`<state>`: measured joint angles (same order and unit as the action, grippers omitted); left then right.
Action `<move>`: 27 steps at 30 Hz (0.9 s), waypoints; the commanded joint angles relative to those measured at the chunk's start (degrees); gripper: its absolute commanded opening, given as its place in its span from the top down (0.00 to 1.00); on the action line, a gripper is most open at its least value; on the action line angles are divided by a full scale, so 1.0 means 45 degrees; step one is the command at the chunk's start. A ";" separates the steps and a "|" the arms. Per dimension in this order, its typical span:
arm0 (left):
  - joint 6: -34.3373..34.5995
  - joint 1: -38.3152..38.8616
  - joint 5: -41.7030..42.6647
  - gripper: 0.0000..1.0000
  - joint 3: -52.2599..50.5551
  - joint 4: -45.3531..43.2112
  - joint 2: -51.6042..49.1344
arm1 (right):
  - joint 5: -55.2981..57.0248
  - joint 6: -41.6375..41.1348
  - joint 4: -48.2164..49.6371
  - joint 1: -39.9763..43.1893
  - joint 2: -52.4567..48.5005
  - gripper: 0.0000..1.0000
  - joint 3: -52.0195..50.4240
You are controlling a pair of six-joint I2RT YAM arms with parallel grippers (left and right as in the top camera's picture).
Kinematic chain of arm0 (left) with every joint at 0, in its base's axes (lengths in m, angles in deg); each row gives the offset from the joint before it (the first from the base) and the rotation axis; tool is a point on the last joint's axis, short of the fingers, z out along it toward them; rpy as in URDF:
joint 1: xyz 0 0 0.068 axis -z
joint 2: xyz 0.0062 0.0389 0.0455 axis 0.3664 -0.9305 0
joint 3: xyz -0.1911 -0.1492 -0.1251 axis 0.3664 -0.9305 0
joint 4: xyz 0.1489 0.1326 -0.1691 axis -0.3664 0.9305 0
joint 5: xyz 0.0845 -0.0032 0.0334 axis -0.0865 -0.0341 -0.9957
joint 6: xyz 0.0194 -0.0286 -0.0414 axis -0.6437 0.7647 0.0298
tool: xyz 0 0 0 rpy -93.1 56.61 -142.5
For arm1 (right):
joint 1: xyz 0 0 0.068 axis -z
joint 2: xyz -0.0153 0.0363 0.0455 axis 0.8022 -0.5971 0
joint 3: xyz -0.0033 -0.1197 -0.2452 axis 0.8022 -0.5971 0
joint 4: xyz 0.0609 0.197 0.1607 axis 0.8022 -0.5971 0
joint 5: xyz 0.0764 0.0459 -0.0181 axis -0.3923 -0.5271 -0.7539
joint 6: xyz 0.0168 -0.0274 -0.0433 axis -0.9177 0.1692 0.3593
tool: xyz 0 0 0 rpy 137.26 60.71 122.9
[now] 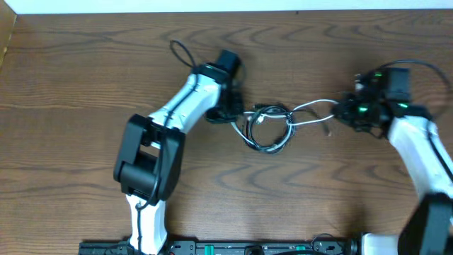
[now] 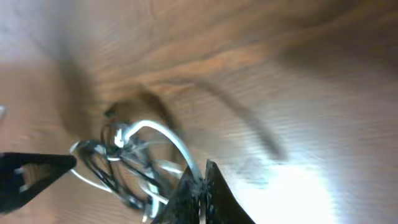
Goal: Untangle cables
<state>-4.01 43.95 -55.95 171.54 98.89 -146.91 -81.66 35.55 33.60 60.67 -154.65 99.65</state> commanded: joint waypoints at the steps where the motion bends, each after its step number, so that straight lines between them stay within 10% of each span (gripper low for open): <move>1: -0.0845 -0.0680 -0.0996 0.93 -0.0058 0.0389 0.0321 | 0.0015 0.0393 -0.0510 0.1073 0.0797 0.99 0.0024; 27: -0.6067 0.0248 0.3444 0.93 0.0253 -0.0194 0.3449 | -0.1316 0.1064 -0.0597 0.0991 0.0976 0.91 0.0024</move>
<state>-28.03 44.54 -42.66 171.54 98.08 -137.18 -87.52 39.46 30.80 65.30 -150.35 99.65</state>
